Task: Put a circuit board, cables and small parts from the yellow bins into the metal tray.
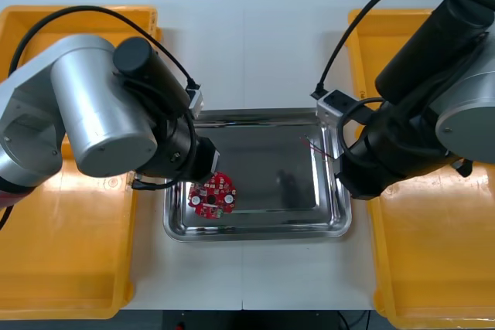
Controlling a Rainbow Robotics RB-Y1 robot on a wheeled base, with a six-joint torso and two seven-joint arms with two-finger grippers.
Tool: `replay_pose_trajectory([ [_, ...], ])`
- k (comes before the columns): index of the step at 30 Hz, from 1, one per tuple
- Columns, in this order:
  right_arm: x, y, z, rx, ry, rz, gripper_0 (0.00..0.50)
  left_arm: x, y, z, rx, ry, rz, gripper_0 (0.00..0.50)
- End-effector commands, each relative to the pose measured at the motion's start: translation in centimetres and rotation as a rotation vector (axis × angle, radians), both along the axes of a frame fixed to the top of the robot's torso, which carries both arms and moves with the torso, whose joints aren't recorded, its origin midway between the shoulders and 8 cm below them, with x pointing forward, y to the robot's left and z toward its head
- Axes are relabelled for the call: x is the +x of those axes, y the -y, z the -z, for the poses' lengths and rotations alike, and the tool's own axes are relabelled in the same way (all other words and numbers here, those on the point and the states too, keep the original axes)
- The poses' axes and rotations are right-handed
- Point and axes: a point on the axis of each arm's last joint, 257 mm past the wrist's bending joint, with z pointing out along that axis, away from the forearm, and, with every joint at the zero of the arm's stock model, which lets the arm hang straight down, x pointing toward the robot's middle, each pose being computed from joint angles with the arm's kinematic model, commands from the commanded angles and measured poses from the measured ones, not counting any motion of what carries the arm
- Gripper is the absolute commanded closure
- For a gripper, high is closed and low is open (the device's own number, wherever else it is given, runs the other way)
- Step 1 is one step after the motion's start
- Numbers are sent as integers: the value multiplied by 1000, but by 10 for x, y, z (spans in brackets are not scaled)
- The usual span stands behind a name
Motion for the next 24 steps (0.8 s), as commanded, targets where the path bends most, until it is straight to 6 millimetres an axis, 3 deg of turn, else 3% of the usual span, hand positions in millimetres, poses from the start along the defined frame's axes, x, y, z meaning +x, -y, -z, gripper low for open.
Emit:
replay_pose_trajectory([
  [1,6,-38,-3,23,18,-110,500,21,-14,-49,42,75,107,0],
  [9,13,-68,14,-16,75,-211,500,48,-42,-76,46,78,124,0],
  [14,14,-83,28,-13,101,-267,500,65,-65,-83,68,82,127,0],
  [24,27,-78,46,-117,127,-451,500,100,-109,-100,74,86,117,0],
])
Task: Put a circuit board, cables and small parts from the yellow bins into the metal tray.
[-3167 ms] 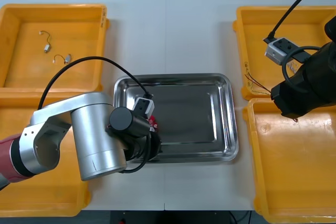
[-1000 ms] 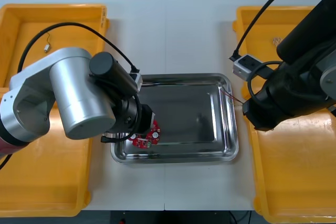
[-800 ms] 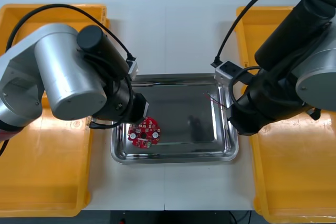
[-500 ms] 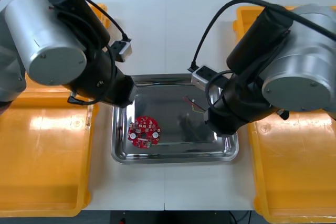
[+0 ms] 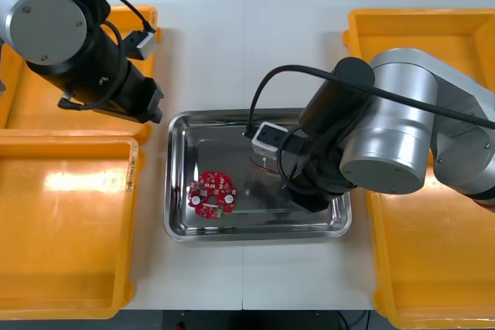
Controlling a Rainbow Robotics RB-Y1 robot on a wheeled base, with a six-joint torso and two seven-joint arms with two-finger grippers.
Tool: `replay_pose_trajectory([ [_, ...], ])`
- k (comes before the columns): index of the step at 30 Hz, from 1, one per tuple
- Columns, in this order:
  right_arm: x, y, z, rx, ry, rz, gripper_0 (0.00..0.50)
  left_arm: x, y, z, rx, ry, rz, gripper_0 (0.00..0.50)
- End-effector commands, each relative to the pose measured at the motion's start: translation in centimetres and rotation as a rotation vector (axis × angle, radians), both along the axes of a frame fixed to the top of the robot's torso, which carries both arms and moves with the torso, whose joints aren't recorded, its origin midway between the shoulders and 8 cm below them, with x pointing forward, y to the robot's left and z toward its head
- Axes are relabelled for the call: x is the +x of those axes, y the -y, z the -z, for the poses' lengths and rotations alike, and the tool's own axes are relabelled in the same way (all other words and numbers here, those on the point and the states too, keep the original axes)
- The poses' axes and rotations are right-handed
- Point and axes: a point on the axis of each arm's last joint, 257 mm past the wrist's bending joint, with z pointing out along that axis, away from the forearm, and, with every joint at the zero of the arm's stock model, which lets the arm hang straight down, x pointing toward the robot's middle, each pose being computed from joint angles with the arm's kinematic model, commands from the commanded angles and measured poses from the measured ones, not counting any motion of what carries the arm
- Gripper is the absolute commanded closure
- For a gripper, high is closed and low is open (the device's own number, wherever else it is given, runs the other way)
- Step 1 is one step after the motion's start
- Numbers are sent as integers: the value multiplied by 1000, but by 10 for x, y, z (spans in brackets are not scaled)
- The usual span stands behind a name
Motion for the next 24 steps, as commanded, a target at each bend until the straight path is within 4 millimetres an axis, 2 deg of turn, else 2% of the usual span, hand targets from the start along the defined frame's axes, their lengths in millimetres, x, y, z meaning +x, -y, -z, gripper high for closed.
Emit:
replay_pose_trajectory([
  [1,10,-10,-3,-37,43,-100,500,31,-32,-45,22,75,-3,0],
  [10,18,-7,21,-147,98,-231,500,54,-72,-56,23,84,8,0],
  [20,11,-3,51,-181,101,-312,500,77,-106,-72,66,88,30,0],
  [24,10,2,60,-194,97,-318,500,88,-126,-81,115,96,32,0],
])
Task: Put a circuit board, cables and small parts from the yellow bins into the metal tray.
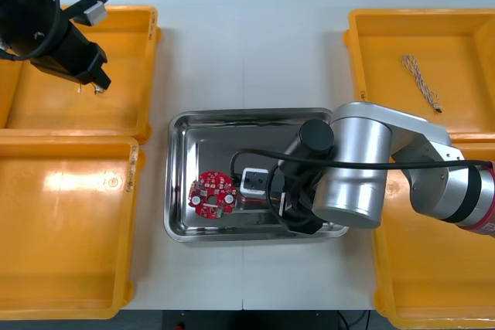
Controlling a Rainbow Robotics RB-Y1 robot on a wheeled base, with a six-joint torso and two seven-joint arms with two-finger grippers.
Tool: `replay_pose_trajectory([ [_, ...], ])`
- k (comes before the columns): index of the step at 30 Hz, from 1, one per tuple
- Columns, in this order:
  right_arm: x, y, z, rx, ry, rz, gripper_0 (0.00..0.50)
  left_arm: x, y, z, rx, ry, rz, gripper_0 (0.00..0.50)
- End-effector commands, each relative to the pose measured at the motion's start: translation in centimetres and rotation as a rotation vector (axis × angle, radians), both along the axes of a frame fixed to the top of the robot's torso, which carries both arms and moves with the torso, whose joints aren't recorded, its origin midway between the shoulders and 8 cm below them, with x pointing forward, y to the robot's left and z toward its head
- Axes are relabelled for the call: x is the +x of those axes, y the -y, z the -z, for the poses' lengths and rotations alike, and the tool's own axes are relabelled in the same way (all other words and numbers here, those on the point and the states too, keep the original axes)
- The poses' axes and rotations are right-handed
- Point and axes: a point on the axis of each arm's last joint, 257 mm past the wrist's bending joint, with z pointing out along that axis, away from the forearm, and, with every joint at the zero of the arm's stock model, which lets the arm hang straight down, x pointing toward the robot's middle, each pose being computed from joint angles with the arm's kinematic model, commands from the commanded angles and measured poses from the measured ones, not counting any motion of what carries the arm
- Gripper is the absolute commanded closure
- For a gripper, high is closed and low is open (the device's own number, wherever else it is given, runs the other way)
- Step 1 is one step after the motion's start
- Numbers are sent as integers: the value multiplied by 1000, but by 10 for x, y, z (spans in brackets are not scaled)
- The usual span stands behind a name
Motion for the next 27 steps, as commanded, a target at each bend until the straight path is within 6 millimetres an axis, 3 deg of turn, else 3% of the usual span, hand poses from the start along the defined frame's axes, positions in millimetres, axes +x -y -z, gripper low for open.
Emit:
replay_pose_trajectory([
  [1,11,10,-2,-48,43,-47,500,24,-25,-56,54,95,2,0],
  [13,21,22,15,-61,19,-16,500,58,-62,-60,139,152,28,0],
  [21,24,18,14,-61,37,-22,500,81,-64,-55,137,214,17,0],
  [23,26,17,12,-64,50,-23,398,86,-64,-56,137,233,16,0],
  [24,28,16,11,-65,61,-26,263,89,-64,-55,139,243,13,0],
  [26,30,13,10,-68,72,-31,78,95,-67,-52,142,258,11,0],
  [27,30,12,10,-68,73,-32,51,96,-68,-51,142,260,8,0],
])
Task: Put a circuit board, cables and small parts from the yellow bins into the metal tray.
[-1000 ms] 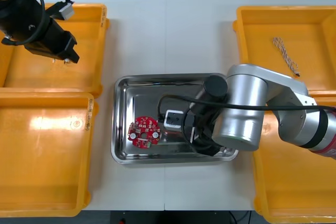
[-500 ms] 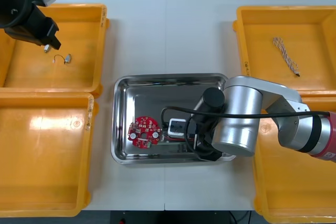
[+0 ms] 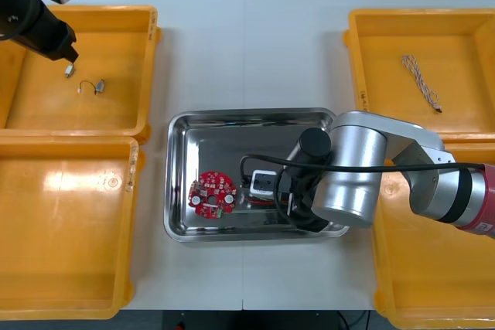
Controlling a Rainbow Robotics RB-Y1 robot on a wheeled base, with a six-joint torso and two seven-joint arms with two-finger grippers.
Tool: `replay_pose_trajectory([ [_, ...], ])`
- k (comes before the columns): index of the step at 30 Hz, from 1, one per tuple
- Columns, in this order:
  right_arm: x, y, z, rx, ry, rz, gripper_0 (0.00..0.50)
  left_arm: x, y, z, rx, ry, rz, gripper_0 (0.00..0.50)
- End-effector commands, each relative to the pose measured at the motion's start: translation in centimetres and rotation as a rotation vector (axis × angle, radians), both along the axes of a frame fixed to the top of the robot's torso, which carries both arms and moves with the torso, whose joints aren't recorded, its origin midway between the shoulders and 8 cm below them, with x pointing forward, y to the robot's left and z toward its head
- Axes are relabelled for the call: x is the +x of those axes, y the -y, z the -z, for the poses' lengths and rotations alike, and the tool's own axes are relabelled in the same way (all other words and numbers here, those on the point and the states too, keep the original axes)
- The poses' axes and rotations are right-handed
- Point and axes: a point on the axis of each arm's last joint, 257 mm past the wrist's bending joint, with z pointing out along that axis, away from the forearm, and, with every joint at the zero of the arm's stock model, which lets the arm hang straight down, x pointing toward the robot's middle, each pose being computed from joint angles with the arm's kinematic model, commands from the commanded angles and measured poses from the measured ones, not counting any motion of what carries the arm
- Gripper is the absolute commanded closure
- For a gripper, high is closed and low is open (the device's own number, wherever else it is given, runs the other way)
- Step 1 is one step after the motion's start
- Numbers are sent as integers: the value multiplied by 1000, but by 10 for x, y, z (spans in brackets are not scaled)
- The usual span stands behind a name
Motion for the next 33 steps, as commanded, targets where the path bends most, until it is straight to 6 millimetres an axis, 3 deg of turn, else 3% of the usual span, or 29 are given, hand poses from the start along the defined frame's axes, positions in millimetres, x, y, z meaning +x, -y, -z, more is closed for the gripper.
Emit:
replay_pose_trajectory([
  [1,12,-8,-14,-24,58,-65,9,28,12,-36,-14,115,17,0],
  [8,14,-7,-18,-25,63,-57,0,41,1,-17,10,140,40,0],
  [15,13,-5,-33,-37,50,-25,0,42,4,-6,24,129,47,0],
  [23,12,-6,-82,17,-12,65,0,52,5,9,21,156,39,0],
  [28,14,6,-112,15,-37,116,0,54,4,17,29,161,40,0],
  [30,17,19,-129,-1,-38,155,0,57,1,22,38,175,42,0],
  [33,31,18,-156,52,4,189,0,58,0,24,53,180,48,0],
])
